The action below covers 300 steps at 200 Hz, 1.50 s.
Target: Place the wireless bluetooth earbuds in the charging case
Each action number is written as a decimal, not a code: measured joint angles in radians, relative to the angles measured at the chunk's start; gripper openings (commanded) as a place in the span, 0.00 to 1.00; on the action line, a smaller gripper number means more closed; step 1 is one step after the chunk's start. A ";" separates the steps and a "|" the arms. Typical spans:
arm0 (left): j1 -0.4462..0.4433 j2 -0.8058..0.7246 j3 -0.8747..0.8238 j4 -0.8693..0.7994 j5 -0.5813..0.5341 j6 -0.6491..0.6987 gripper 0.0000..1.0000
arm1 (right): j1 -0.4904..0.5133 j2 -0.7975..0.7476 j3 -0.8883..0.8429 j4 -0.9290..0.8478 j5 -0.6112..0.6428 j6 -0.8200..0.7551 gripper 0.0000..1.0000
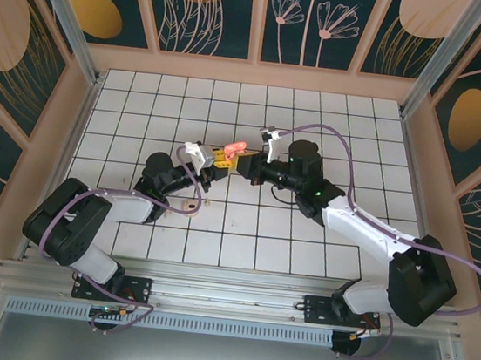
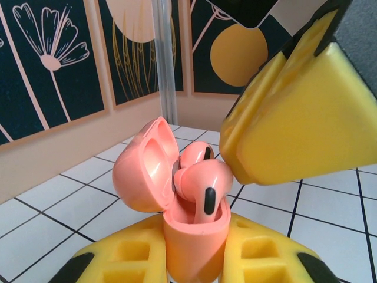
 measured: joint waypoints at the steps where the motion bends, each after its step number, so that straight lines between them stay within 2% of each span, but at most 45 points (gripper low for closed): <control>1: 0.000 0.000 0.000 0.000 0.000 0.000 0.08 | 0.000 0.000 0.000 0.000 0.000 0.000 0.18; 80: 0.000 -0.003 0.005 -0.045 0.035 0.019 0.08 | -0.001 0.013 0.018 -0.004 -0.018 -0.001 0.17; 137: 0.000 -0.006 0.010 -0.100 0.039 0.037 0.08 | -0.001 0.012 0.027 -0.096 -0.012 -0.025 0.17; 198: -0.001 -0.015 0.010 -0.109 0.055 0.037 0.08 | -0.002 -0.018 0.031 -0.169 0.013 -0.049 0.29; 223: -0.001 -0.029 0.010 -0.110 0.057 0.042 0.08 | -0.005 -0.035 0.031 -0.174 0.014 -0.058 0.31; 300: -0.001 -0.042 0.011 -0.109 0.080 0.048 0.08 | -0.028 -0.152 0.028 -0.142 -0.019 -0.062 0.26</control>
